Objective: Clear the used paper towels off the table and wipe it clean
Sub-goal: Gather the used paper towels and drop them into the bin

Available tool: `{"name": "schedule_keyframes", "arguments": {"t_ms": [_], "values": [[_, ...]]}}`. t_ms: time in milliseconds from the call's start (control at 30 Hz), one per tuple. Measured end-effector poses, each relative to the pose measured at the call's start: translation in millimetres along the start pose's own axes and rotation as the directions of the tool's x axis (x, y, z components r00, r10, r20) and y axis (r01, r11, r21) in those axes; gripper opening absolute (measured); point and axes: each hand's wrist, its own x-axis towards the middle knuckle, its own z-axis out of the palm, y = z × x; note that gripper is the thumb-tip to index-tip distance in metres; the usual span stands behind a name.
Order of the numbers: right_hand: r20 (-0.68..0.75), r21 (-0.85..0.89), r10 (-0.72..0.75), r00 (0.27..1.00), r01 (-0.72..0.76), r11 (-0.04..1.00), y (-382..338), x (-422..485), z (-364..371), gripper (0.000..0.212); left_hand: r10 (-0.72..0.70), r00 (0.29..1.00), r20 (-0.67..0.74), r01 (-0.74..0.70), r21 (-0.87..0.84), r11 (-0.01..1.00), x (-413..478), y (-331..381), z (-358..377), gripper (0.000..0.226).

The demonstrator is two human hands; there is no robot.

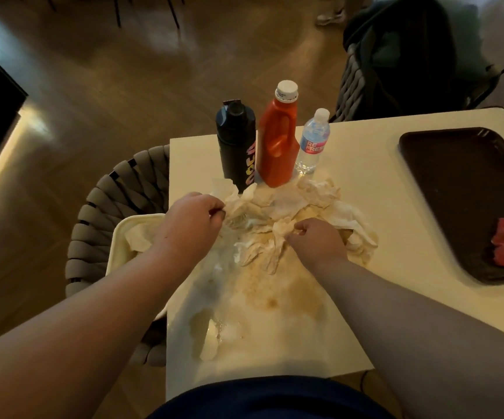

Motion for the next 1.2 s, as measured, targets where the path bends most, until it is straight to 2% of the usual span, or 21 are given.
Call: {"name": "schedule_keyframes", "arguments": {"t_ms": [300,533,733,900,1200], "values": [[0.037,-0.196,-0.006,0.999,0.014,0.981,-11,14,12,0.013,-0.093,0.993,-0.077,0.086,-0.087,0.992,-14,-13,-8,0.019],[0.007,-0.070,-0.102,0.995,0.102,0.992,-21,6,-3,0.009,-0.144,0.986,-0.088,0.139,-0.052,0.989,-18,-28,-15,0.021],[-0.085,0.086,-0.189,0.978,0.196,0.977,-44,-21,-43,0.010,-0.136,0.987,-0.086,0.131,-0.059,0.990,-17,-18,-22,0.021],[-0.138,0.139,-0.195,0.971,0.214,0.967,-56,-38,-60,0.008,-0.130,0.989,-0.067,0.127,-0.053,0.990,-18,-14,-23,0.021],[-0.142,0.185,-0.173,0.975,0.198,0.963,-58,-53,-55,0.010,-0.142,0.988,-0.057,0.140,-0.037,0.989,-25,-26,-24,0.022]]}}
